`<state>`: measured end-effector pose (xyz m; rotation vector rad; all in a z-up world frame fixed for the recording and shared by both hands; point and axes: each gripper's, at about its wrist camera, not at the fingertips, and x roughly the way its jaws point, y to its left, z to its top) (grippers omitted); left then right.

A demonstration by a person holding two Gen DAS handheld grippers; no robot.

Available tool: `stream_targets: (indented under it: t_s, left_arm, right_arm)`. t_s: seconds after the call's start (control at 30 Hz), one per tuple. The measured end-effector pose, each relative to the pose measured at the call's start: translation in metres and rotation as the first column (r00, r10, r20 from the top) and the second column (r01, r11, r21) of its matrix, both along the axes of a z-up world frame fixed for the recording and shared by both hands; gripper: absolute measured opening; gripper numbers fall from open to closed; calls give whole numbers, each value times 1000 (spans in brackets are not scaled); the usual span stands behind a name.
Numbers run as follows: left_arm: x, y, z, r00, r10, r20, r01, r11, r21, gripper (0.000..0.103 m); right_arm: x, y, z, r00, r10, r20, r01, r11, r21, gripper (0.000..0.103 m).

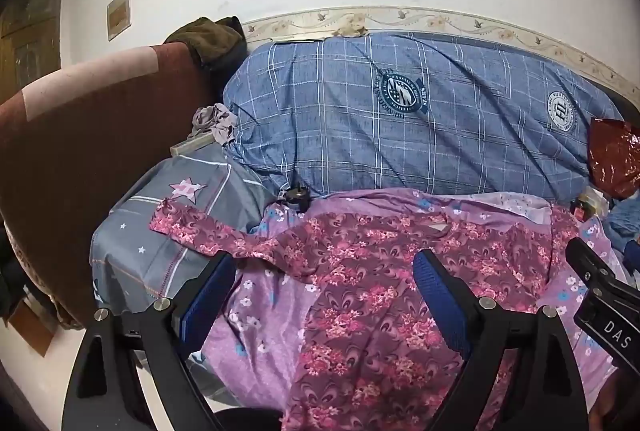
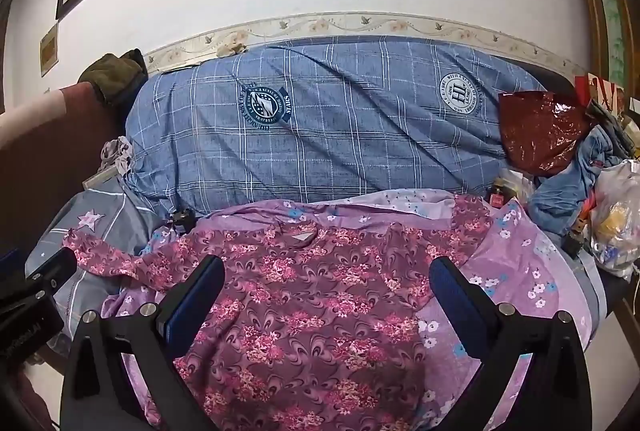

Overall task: Fold small clothes
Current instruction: 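Move both grippers over the pink floral shirt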

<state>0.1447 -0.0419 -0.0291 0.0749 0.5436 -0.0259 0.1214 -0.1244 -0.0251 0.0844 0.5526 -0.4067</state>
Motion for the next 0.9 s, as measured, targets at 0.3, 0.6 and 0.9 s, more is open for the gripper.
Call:
stream_targets:
  t_s: [0.3,0.6,0.9]
  left_arm:
    - [29,-1,-5,1000,2,-28,-2,1000,2,91]
    - [66,-12,-22,998,3,-58,-3,1000,9,91]
    - [151,-39,-74,975,-90,-202,81,995,-51,95]
  right_arm:
    - [12,-9,-13,1000,-1,-2,1,1000,4,103]
    - [36,-30,-28,999,-20,-35,20,1000,15,103]
    - [62,-99,-63,998,-19,-56,21,999,39,103]
